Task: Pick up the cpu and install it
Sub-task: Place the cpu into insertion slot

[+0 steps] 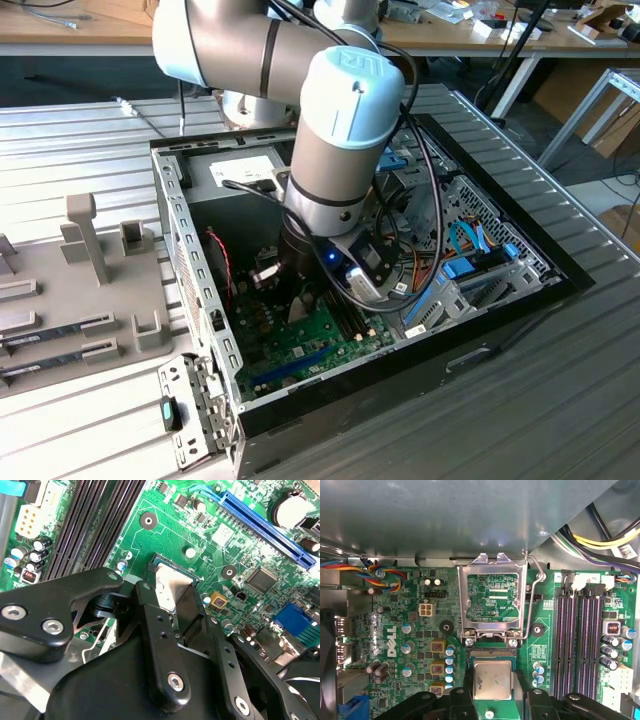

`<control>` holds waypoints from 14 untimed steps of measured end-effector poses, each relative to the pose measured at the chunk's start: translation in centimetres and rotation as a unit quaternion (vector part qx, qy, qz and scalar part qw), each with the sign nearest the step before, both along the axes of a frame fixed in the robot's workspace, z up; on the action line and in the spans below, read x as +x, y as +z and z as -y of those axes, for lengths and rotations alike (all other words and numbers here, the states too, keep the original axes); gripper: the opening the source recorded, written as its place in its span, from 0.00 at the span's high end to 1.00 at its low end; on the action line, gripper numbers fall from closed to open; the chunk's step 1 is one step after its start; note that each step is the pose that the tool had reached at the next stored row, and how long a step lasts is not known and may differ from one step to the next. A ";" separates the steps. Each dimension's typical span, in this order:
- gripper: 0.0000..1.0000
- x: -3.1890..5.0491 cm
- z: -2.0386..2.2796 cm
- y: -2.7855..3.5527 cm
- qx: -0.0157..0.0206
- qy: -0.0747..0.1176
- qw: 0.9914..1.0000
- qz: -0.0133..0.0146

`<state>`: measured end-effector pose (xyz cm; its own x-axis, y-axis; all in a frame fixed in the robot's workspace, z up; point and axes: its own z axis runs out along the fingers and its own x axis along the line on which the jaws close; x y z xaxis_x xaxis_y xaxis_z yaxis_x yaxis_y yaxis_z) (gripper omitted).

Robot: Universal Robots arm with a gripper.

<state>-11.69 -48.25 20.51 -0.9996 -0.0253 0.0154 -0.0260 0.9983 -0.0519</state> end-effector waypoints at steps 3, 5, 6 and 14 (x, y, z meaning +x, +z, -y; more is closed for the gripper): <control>0.59 -0.04 0.00 0.01 0.000 -0.001 1.000 0.000; 0.59 -0.05 -0.03 0.00 0.000 -0.002 1.000 0.000; 0.59 -0.06 -0.07 0.00 0.000 -0.003 1.000 0.000; 0.59 -0.10 -0.10 -0.12 0.000 -0.015 1.000 0.000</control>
